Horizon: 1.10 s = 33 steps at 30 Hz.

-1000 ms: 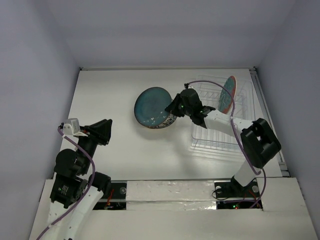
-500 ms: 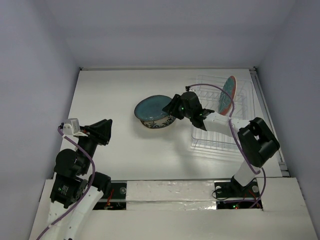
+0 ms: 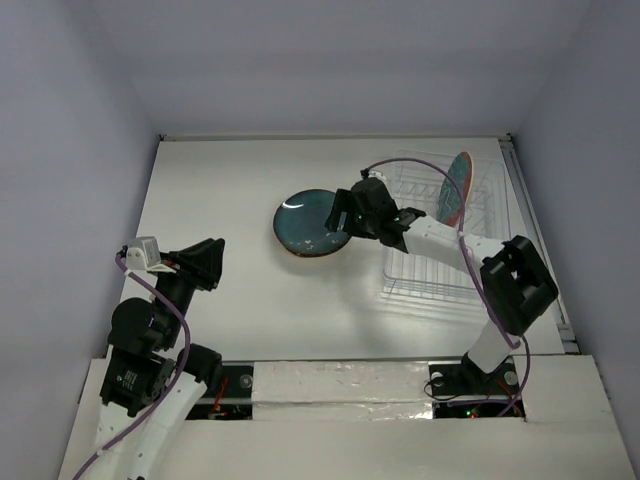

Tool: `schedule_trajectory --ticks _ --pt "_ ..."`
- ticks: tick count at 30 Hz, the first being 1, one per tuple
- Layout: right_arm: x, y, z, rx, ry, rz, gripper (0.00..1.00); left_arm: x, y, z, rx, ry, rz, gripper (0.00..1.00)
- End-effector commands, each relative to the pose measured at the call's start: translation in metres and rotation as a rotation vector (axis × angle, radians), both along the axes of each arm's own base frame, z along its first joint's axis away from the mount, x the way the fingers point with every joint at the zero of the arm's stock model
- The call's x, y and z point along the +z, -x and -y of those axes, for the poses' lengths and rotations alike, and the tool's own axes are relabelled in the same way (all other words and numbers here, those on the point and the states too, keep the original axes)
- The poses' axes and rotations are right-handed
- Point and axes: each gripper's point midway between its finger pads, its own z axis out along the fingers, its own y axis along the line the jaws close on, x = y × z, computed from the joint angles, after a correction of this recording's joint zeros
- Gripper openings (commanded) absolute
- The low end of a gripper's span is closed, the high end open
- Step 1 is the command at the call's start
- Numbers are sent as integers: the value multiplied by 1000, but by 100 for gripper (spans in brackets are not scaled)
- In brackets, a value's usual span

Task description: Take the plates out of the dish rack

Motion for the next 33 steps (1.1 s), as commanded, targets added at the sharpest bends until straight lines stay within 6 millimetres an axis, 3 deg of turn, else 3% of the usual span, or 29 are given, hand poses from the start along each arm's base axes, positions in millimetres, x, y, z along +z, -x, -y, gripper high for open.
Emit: schedule_trajectory --ticks 1,4,7,8,9,10,11,12,15,17,18,19,20,22,25,27,28,30,32,33 --pt "17 0 7 34 163 59 86 9 2 4 -24 14 35 26" --pt "23 7 20 36 227 70 86 10 2 3 -18 15 38 26" --pt "56 11 42 -13 261 139 78 9 1 3 -20 12 36 26" --pt "67 14 50 -27 272 160 64 9 1 4 -21 13 34 26" --pt "92 18 61 -54 260 207 53 9 1 4 -21 13 34 26" --pt "105 20 80 -104 315 228 18 10 1 4 -24 12 37 26" --pt "116 21 91 -139 340 245 0 10 1 4 -23 13 36 26" --pt "138 23 115 -228 381 289 0 9 1 4 -24 12 34 26" --pt "160 31 170 -367 495 303 0 10 1 4 -26 13 37 26" --pt "175 36 226 -536 568 315 4 9 2 4 -26 13 36 26" --pt "172 38 245 -577 595 300 13 10 2 4 -26 13 37 26" --pt "174 42 261 -603 604 297 40 10 2 4 -26 12 39 26" --pt "172 40 283 -654 614 280 52 10 2 4 -26 14 40 26" --pt "162 37 293 -633 628 253 71 10 2 4 -27 12 39 26" --pt "155 23 302 -631 643 238 77 9 1 5 -29 10 33 26" --pt "144 6 312 -636 677 199 75 9 0 5 -27 9 32 26" --pt "152 -2 317 -654 683 204 73 8 0 5 -27 10 30 26" --pt "136 -21 311 -606 704 156 72 9 0 5 -27 11 33 26" --pt "137 -33 310 -598 729 152 65 8 0 5 -26 9 30 26" --pt "126 -40 310 -588 761 120 63 8 0 5 -26 10 30 26"
